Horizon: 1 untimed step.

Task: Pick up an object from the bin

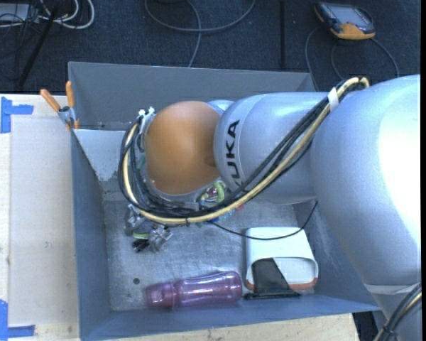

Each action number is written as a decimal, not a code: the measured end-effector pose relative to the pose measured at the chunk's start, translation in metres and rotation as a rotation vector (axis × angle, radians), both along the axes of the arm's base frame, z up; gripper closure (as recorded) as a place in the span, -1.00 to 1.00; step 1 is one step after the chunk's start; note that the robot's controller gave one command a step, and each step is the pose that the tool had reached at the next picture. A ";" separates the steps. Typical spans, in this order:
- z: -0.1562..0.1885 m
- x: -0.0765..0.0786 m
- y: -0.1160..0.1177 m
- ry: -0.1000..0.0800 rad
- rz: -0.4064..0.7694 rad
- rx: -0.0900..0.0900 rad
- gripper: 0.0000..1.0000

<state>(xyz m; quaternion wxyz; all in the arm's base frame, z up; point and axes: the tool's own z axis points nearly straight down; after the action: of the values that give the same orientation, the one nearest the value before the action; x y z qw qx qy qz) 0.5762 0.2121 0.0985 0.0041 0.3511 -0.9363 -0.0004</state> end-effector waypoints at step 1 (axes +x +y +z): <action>0.023 0.001 0.001 -0.006 0.000 0.002 1.00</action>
Offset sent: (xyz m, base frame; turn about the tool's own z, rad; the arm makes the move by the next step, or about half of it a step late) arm -0.0001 0.0000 0.0808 0.0000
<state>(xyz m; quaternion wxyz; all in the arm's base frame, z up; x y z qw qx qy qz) 0.5777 0.2131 0.1213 0.0008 0.3510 -0.9364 -0.0005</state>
